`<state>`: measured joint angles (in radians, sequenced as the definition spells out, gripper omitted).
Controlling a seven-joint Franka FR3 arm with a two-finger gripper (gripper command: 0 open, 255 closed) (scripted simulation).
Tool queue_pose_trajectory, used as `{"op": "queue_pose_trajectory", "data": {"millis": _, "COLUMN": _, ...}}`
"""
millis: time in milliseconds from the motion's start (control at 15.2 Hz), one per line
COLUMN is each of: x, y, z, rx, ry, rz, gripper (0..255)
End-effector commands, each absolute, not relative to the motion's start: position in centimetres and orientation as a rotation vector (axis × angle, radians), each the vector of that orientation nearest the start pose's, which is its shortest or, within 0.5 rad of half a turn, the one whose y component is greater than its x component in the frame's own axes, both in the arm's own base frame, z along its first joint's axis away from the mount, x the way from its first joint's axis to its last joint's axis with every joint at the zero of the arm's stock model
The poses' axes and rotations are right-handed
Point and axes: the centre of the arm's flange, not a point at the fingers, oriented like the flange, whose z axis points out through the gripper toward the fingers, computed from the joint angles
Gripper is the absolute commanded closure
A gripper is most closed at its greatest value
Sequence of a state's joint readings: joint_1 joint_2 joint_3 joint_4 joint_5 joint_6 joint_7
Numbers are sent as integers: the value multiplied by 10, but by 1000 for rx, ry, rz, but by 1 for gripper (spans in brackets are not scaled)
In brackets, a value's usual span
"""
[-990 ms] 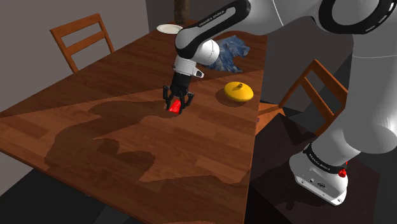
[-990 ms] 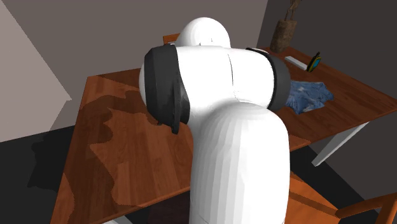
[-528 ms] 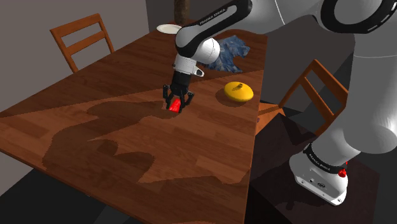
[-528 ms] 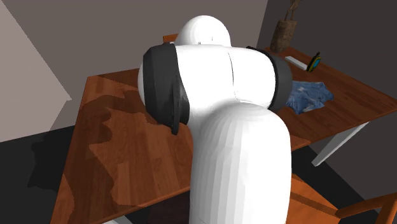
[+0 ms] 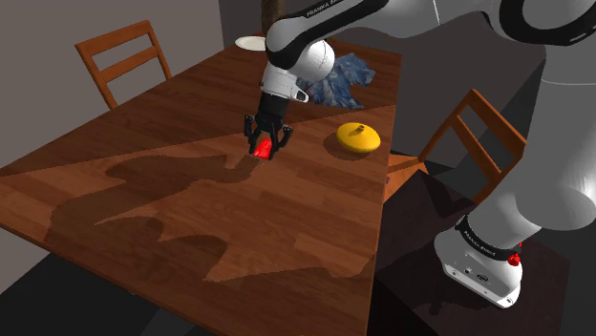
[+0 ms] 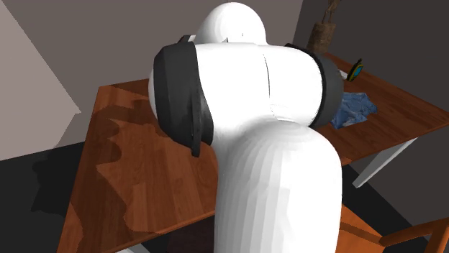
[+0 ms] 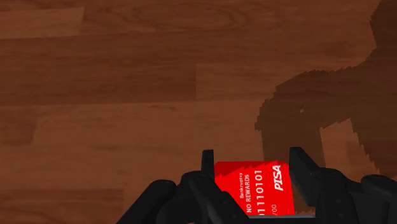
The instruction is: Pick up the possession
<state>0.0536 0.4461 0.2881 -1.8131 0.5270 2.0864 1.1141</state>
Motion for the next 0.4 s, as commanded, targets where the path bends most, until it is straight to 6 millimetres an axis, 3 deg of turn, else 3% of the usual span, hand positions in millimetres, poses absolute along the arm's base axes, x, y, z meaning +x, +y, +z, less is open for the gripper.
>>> {"op": "queue_pose_trajectory", "data": {"millis": 0, "x": 593, "y": 225, "z": 311, "rx": -2348, "ry": 1430, "rz": 700, "gripper": 255}}
{"op": "queue_pose_trajectory", "data": {"millis": 330, "x": 593, "y": 225, "z": 327, "rx": -2348, "ry": 1430, "rz": 700, "gripper": 255}}
